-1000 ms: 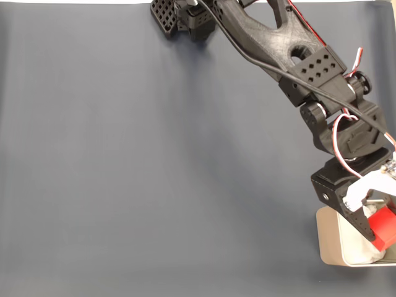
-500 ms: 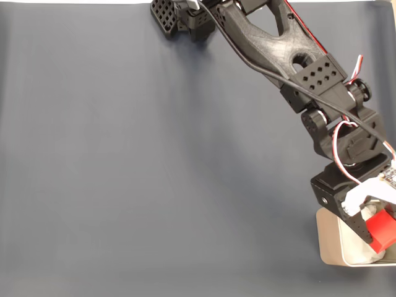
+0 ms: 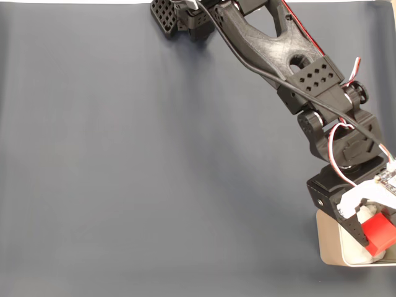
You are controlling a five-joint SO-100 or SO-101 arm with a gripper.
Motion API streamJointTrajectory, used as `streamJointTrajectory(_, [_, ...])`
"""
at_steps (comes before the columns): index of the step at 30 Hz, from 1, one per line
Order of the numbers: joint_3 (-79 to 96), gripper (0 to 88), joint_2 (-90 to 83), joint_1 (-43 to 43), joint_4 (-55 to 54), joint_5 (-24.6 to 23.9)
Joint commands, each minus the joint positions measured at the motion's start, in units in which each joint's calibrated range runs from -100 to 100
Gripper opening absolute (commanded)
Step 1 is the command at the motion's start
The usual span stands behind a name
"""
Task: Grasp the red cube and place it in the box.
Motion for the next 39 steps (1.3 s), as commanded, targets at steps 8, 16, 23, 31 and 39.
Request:
streamJointTrajectory(8, [-3.0, 12.5, -0.1, 0.7, 0.3, 0.0])
streamJointTrajectory(16, [-5.8, 41.5, 0.2, 0.7, 6.8, 2.4])
streamJointTrajectory(23, [-7.0, 46.4, 0.7, 0.8, 6.3, 2.3])
streamJointTrajectory(31, [-6.8, 47.0, 0.7, 0.7, 5.1, 2.1])
streamJointTrajectory(39, [-6.8, 46.6, 0.8, 0.5, 5.0, 1.7])
